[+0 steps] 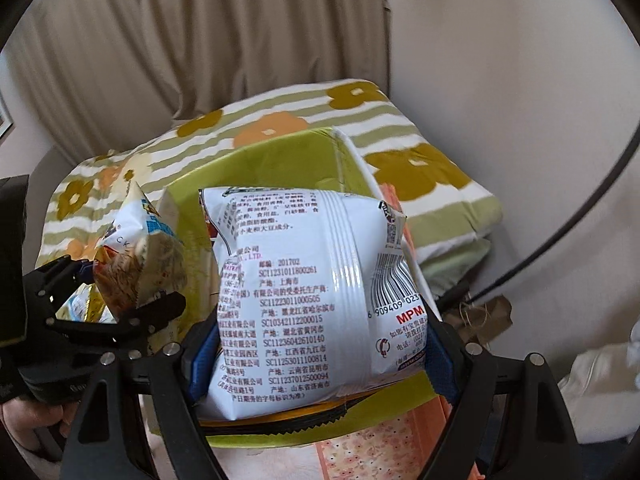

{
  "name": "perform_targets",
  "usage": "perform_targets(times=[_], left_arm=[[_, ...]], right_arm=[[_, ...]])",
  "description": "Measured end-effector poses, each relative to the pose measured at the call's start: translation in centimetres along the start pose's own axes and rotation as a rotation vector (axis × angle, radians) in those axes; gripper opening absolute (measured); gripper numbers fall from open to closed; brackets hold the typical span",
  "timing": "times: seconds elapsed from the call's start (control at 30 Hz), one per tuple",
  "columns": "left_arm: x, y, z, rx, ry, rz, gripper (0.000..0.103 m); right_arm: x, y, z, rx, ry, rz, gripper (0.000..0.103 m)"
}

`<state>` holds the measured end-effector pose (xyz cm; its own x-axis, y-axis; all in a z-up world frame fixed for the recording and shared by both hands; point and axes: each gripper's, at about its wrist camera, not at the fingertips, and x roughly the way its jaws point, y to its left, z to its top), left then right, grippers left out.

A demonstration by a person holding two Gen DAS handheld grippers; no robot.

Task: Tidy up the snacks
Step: 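Carry both bags into the yellow-green box and open both tools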

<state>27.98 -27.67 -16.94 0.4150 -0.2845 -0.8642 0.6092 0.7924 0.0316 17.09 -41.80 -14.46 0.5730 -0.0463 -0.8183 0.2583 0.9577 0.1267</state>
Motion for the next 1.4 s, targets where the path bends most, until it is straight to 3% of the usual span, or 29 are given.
perform_targets(times=[0.17,0.4,0.57,0.83,0.93,1.03,1.17,1.4], left_arm=[[0.0,-1.3,0.8,0.057,-0.012,-0.031,0.086],[1.4,-2.1,0.5,0.107,0.035,-0.011,0.095],[-0.1,-0.9,-0.6,0.076,0.02,-0.043,0.095],[-2.6,1.0,-2.4,-0.02,0.008,-0.033,0.095],[-3.4,1.7,-3.1,-0.062,0.002,-0.031,0.095],[-4.0,2.3,-3.6,-0.081,0.002,-0.006,0.095],[-4.5,2.9,-4.6,-0.115,0.01,0.02,0.095],[-5.8,2.6,-5.9,-0.164,0.006,0.039,0.095]], right_arm=[[0.2,-0.8,-0.2,0.05,0.01,-0.017,0.08],[0.2,-1.5,-0.3,0.082,0.016,-0.018,0.08],[0.2,-1.6,-0.5,0.071,0.025,-0.028,0.08],[0.7,-0.4,-0.3,-0.017,0.036,0.006,0.082],[1.7,-0.3,-0.3,-0.018,0.034,0.032,0.085],[2.4,-0.4,-0.3,-0.008,0.012,0.038,0.101],[2.6,-0.3,-0.5,-0.042,-0.015,0.013,0.102],[1.3,-0.2,-1.5,-0.078,0.007,0.066,0.102]])
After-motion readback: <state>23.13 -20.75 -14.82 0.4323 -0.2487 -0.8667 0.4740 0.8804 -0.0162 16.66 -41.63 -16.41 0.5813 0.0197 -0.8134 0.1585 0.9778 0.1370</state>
